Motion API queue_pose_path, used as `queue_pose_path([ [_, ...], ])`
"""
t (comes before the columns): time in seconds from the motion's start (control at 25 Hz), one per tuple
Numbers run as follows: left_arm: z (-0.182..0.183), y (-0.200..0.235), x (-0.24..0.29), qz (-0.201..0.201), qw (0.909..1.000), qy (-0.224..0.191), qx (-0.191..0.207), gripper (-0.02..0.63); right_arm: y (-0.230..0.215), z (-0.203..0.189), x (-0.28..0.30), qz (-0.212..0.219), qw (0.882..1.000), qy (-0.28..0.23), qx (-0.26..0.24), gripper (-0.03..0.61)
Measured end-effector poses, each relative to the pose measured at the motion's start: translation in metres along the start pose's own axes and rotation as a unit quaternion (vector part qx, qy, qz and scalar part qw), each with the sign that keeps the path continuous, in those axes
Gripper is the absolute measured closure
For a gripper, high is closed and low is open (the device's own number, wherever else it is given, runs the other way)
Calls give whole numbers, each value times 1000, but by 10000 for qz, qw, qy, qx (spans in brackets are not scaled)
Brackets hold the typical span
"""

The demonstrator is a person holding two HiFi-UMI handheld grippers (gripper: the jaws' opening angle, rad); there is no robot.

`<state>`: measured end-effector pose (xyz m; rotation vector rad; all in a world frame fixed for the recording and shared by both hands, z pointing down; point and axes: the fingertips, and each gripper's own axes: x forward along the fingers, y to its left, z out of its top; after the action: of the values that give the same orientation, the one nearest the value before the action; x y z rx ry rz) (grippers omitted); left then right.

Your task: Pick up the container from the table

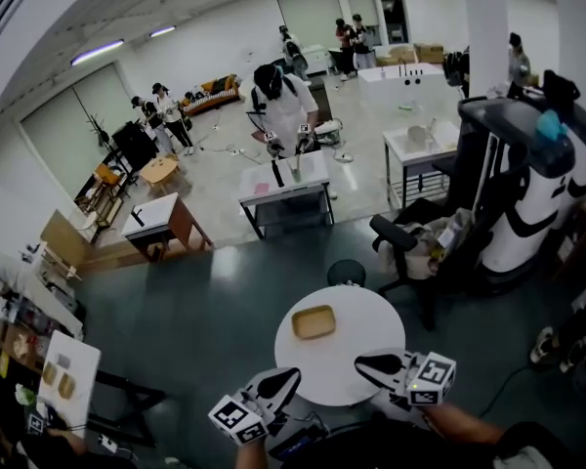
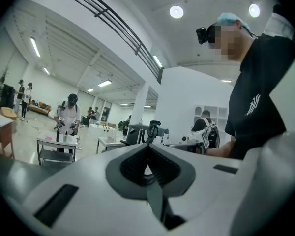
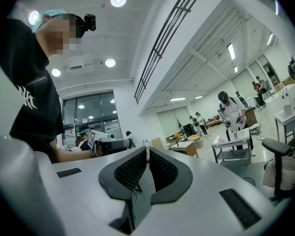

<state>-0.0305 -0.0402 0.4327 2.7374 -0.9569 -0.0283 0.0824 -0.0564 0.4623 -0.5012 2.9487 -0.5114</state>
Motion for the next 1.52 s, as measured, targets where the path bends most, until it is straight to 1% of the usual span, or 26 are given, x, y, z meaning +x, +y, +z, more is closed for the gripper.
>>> queue_pose_path([
  [0.08,3,1,9,56,10000,-59,-5,611,-10,0,0,130,9999,62,41,534],
  [0.16,3,3,16,155,9999,-33,15,611,-20,0,1,239,9996,121,81,534],
  [0.32,-3,8,26,317,9994,51,-91,611,-40,1,2,332,9993,143,138,534],
  [0.48,-13,18,27,466,9985,181,-245,611,-58,-3,8,331,9990,143,246,534],
  [0.64,-26,34,26,657,9967,199,-428,611,-78,-21,17,274,9984,310,378,534],
  [0.76,-33,46,31,672,9964,253,-457,611,-88,-30,30,264,9980,406,411,534],
  [0.96,-47,74,31,621,9953,386,-636,611,-102,-30,51,46,9980,493,400,532],
  [1.12,-54,109,26,634,9934,324,-899,611,-119,-38,66,-163,9964,655,509,532],
  [1.28,-66,146,27,587,9915,489,-1051,611,-141,-46,85,-396,9943,768,627,529],
  [1.4,-76,172,28,559,9891,575,-1234,611,-157,-51,101,-549,9926,799,736,492],
  [1.52,-85,200,27,578,9866,642,-1383,611,-169,-57,121,-620,9910,858,815,483],
])
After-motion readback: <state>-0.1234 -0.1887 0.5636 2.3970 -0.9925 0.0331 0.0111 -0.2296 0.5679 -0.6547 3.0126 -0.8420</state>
